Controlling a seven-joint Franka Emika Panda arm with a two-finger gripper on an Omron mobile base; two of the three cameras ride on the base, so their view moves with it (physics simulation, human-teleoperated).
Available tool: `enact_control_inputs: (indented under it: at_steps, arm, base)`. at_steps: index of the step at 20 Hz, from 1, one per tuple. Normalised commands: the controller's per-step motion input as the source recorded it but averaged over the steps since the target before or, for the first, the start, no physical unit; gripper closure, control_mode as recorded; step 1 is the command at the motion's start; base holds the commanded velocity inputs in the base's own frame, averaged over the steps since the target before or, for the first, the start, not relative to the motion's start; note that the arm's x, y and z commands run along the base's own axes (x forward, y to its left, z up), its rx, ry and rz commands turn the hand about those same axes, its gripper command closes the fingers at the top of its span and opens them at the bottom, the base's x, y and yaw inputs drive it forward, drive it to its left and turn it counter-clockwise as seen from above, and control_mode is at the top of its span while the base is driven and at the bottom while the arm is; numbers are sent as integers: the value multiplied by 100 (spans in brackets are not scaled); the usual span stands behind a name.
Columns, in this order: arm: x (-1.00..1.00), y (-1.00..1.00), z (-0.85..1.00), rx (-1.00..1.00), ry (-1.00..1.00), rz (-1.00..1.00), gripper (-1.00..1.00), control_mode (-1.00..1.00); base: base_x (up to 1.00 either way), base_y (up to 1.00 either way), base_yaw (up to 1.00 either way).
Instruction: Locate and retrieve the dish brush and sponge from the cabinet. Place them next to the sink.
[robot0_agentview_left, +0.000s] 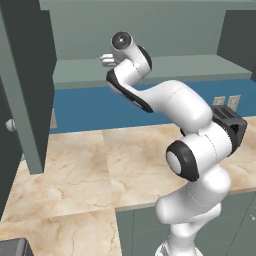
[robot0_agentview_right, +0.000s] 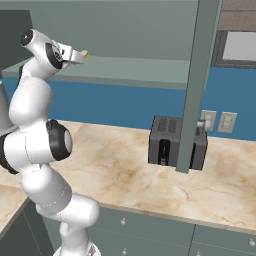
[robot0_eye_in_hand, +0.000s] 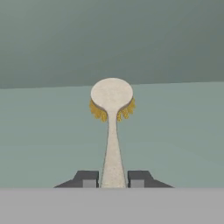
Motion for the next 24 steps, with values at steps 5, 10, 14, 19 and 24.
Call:
enact_control_inputs:
  at_steps: [5, 10, 14, 19, 24]
  arm:
    - [-13, 0, 1, 1, -1, -1, 100, -100]
    - [-51, -10, 0, 0, -2, 0, 100, -100]
    - [-82, -25, 0, 7, -4, 0, 100, -100]
    - [-92, -26, 1, 7, -4, 0, 100, -100]
    - [-99, -18, 0, 1, -7, 0, 100, -100]
  base:
    - [0, 0, 0]
    - [0, 0, 0]
    - [0, 0, 0]
    - [0, 0, 0]
    - [0, 0, 0]
